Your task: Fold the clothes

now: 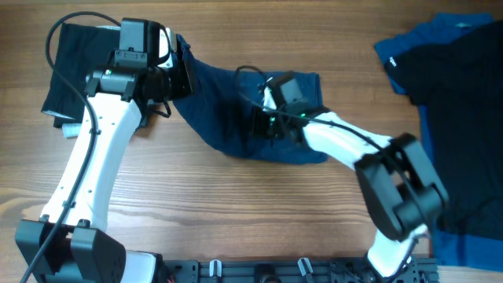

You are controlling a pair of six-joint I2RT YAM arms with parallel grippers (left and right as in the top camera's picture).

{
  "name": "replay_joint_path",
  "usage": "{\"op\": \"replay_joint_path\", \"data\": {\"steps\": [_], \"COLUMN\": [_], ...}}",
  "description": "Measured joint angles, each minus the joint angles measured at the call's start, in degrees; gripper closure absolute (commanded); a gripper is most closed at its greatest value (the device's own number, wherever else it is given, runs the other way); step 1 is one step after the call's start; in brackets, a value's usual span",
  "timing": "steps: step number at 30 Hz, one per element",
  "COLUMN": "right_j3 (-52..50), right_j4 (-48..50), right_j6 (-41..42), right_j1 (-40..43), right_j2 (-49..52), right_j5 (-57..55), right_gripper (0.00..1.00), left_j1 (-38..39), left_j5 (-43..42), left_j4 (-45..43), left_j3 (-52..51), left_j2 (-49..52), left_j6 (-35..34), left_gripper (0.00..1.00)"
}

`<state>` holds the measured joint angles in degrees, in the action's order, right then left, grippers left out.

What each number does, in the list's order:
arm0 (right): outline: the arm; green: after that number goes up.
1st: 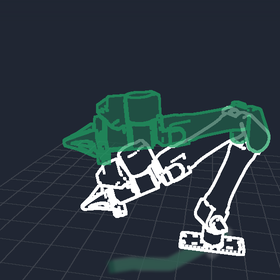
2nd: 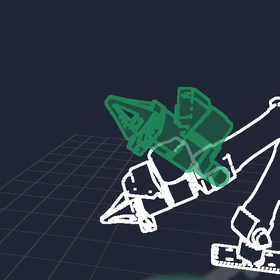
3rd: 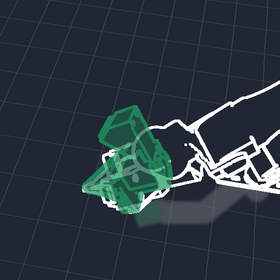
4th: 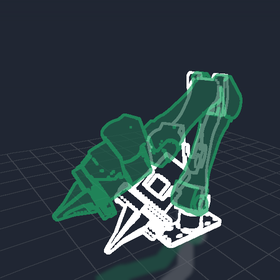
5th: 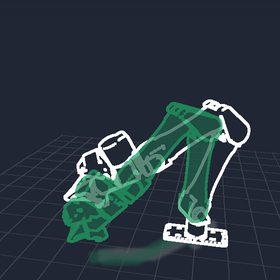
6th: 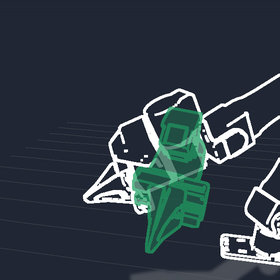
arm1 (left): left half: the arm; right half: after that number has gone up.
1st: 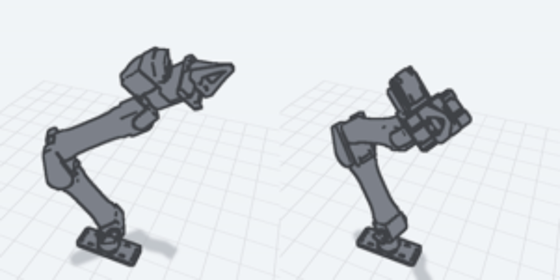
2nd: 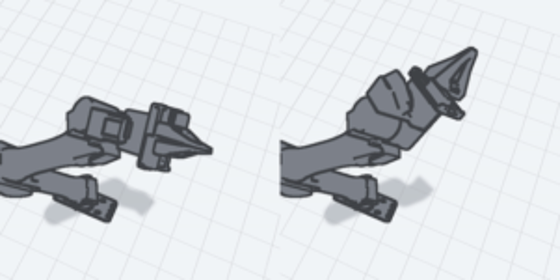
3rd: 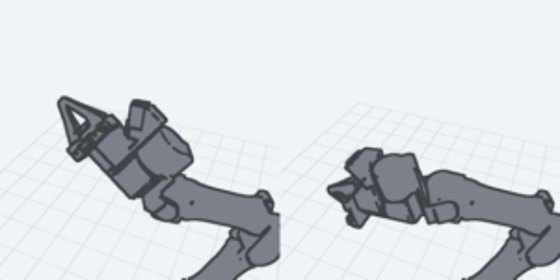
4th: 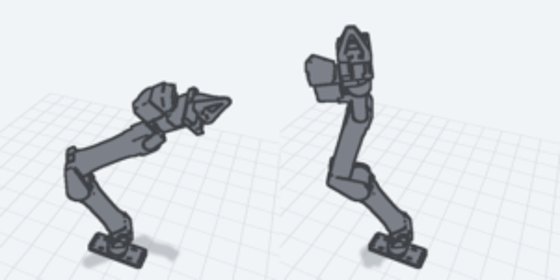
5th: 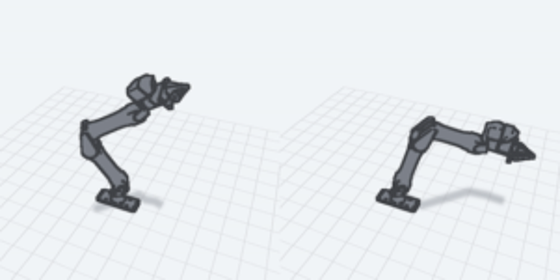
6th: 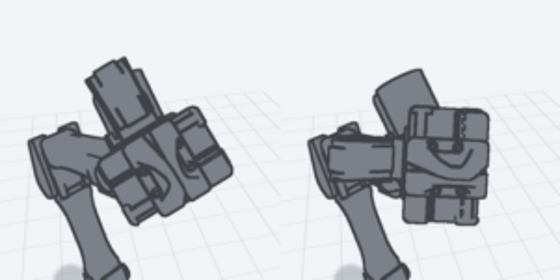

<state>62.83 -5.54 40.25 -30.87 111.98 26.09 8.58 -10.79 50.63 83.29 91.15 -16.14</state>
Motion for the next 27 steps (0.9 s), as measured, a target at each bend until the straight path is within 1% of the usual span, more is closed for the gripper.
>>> {"op": "replay_joint_path", "data": {"steps": [4,8,13,15,17,23,27], "right_j3": [0.00,0.44,4.52,5.86,6.01,6.16,6.38], "right_j4": [5.51,4.94,4.83,6.14,7.72,16.09,21.64], "right_j6": [0.72,0.76,-0.07,-0.04,-0.07,-0.07,0.00], "right_j1": [-2.27,-1.49,3.67,6.75,7.69,5.27,3.50], "right_j2": [5.25,5.25,4.74,4.09,3.91,5.07,10.27], "right_j5": [0.72,2.60,3.48,3.04,2.27,0.85,-0.87], "right_gripper": [0.96,0.96,0.96,0.96,0.96,0.96,0.96], "left_j1": [0.00,0.00,0.00,0.00,0.00,0.39,1.99], "left_j5": [0.02,0.00,0.00,0.00,0.00,0.02,0.02], "left_j4": [0.02,1.01,2.19,2.21,2.40,2.58,2.56], "left_j3": [0.04,0.04,0.04,0.04,0.04,0.04,0.04], "left_j2": [-0.20,-1.44,-2.25,-2.25,-2.25,-2.25,-2.25], "left_j6": [0.00,0.00,0.00,0.00,0.00,0.00,0.00], "left_gripper": [0.96,0.96,0.96,0.96,0.96,0.96,0.96]}}
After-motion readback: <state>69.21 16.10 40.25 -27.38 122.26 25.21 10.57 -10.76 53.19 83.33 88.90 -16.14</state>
